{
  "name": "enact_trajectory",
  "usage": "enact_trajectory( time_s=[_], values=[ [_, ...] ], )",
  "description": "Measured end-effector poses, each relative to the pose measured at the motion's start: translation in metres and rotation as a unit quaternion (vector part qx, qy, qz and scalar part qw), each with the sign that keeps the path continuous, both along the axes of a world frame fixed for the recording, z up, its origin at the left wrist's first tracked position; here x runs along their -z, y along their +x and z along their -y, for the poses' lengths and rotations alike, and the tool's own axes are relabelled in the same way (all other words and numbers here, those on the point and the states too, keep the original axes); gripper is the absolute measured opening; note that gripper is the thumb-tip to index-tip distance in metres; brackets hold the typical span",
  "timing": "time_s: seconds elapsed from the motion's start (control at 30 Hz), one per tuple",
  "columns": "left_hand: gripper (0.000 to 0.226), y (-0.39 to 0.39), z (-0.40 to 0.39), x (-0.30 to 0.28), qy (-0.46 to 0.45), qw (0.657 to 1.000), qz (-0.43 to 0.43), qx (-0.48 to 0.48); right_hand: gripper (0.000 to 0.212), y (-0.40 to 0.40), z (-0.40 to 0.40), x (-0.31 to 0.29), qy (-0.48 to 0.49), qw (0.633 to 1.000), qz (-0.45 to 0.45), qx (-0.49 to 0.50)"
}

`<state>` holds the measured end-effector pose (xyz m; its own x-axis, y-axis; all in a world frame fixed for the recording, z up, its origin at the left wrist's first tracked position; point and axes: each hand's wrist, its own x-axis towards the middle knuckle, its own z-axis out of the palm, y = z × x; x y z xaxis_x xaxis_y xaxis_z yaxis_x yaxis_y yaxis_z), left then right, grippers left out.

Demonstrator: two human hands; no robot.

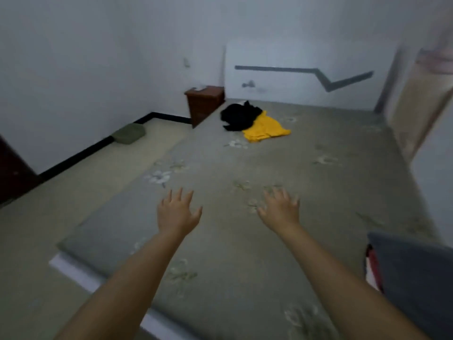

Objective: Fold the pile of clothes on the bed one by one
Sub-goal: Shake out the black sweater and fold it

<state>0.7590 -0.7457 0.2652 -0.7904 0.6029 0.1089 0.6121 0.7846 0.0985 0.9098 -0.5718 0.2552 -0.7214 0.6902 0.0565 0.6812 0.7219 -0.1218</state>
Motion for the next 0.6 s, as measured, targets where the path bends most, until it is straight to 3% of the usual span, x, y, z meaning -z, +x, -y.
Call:
enact_trajectory(
  time_s=[0.3,0.6],
  values=[
    [0.056,-0.144,0.256,-0.029,0.018,0.982,-0.021,-0.188,0.055,-0.219,0.212,-0.036,0.027,0.972,-0.036,-0.229],
    [0.055,-0.276,0.420,-0.030,0.006,0.956,-0.030,-0.291,0.055,-0.390,0.369,-0.033,0.018,0.929,-0.049,-0.366]
  ],
)
